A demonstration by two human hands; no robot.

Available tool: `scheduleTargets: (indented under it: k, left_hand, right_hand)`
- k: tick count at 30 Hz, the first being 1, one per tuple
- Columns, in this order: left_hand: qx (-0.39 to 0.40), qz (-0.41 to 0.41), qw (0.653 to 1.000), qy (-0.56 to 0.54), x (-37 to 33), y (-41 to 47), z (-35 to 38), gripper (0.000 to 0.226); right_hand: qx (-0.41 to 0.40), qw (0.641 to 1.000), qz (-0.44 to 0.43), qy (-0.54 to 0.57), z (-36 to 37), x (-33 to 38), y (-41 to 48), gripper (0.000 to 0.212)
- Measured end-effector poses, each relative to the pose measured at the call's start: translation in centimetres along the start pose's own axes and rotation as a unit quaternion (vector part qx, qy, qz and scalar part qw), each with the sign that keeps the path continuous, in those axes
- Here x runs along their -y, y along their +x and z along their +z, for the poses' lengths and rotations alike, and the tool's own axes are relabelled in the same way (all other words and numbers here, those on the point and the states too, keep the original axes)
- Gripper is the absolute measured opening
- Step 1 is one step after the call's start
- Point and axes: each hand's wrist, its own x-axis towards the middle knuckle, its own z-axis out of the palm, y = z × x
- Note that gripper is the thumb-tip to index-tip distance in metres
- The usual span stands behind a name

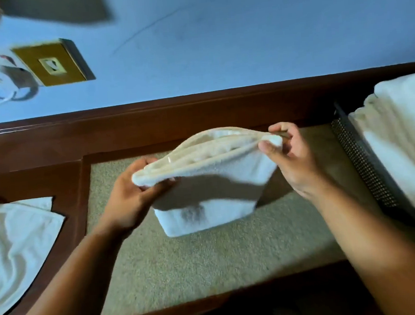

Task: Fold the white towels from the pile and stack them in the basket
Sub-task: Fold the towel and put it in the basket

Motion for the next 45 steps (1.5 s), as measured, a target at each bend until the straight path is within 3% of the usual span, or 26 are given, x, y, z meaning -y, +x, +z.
scheduleTargets:
  k: [2,4,7,9,13,14,16,18,19,21,23,28,30,32,36,39,41,45]
  left_hand:
    - [0.003,0.096,0.989,0.109,-1.4,-1.9,-0.5,0.034]
    - [-0.018,0.148,0.972,0.18,-0.5,-3.4,-0.5,0.034]
    - [-0.045,0.2,0.939,0.277,4.2,-5.3,0.9,0.027]
    - [-0.037,0.144,0.93,0.336,9.6,-7.0,1.8,0.036]
    - [0.062,-0.059,0.902,0.422,20.4,-12.2,2.5,0.049]
    - [0.078,-0.086,0.905,0.409,21.3,-13.2,2.7,0.047]
    - [0.045,-0.129,0.92,0.368,21.0,-13.8,3.4,0.04]
    - [-0.044,-0.206,0.938,0.277,19.9,-12.7,4.4,0.031]
    - [-0.081,-0.253,0.937,0.227,19.3,-11.9,4.8,0.03]
    - [-0.123,-0.325,0.924,0.162,18.7,-10.4,5.0,0.031]
    - [-0.106,-0.365,0.913,0.15,18.4,-9.2,4.5,0.028]
    - [-0.146,-0.354,0.91,0.16,17.8,-8.6,3.3,0.033]
    - [-0.107,-0.367,0.893,0.237,18.2,-9.2,3.2,0.029]
    - [-0.105,-0.392,0.883,0.235,18.6,-9.2,3.7,0.037]
    - [-0.146,-0.423,0.883,0.144,17.8,-7.5,5.1,0.045]
    - [-0.121,-0.477,0.87,0.042,17.8,-6.9,5.0,0.065]
    - [-0.087,-0.506,0.856,-0.052,17.2,-6.9,4.6,0.062]
    - [-0.091,-0.447,0.85,-0.264,13.4,-7.1,6.2,0.055]
  right_hand:
    - [0.06,0.996,-0.057,-0.024,-1.6,2.5,-2.3,0.049]
    - [0.081,0.981,-0.112,-0.139,-2.5,2.6,-4.2,0.056]
    - [0.09,0.939,-0.159,-0.29,-2.4,-1.9,-6.6,0.05]
    - [0.122,0.925,-0.119,-0.34,-2.0,-7.0,-8.3,0.048]
    - [0.201,0.884,0.107,-0.407,-0.2,-16.4,-12.3,0.041]
    - [0.185,0.892,0.154,-0.382,0.3,-17.9,-13.0,0.038]
    - [0.062,0.933,0.252,-0.25,1.4,-18.8,-13.1,0.02]
    - [-0.053,0.933,0.323,-0.152,2.1,-18.6,-12.1,0.021]
    - [-0.068,0.925,0.348,-0.134,2.3,-18.5,-11.8,0.027]
    - [-0.05,0.914,0.385,-0.114,2.5,-17.7,-11.3,0.034]
    - [-0.003,0.905,0.408,-0.125,2.6,-17.0,-10.9,0.03]
    - [0.088,0.858,0.458,-0.213,2.3,-16.8,-10.2,0.028]
    - [0.085,0.854,0.419,-0.296,2.7,-17.3,-10.3,0.034]
    - [0.037,0.871,0.38,-0.31,3.5,-18.0,-10.8,0.052]
    - [-0.029,0.884,0.388,-0.258,4.3,-18.7,-10.3,0.063]
    - [0.022,0.875,0.436,-0.211,3.4,-18.8,-9.5,0.05]
    - [0.059,0.872,0.464,-0.143,2.7,-17.7,-9.2,0.036]
    - [0.024,0.914,0.405,-0.023,0.8,-14.1,-8.9,0.044]
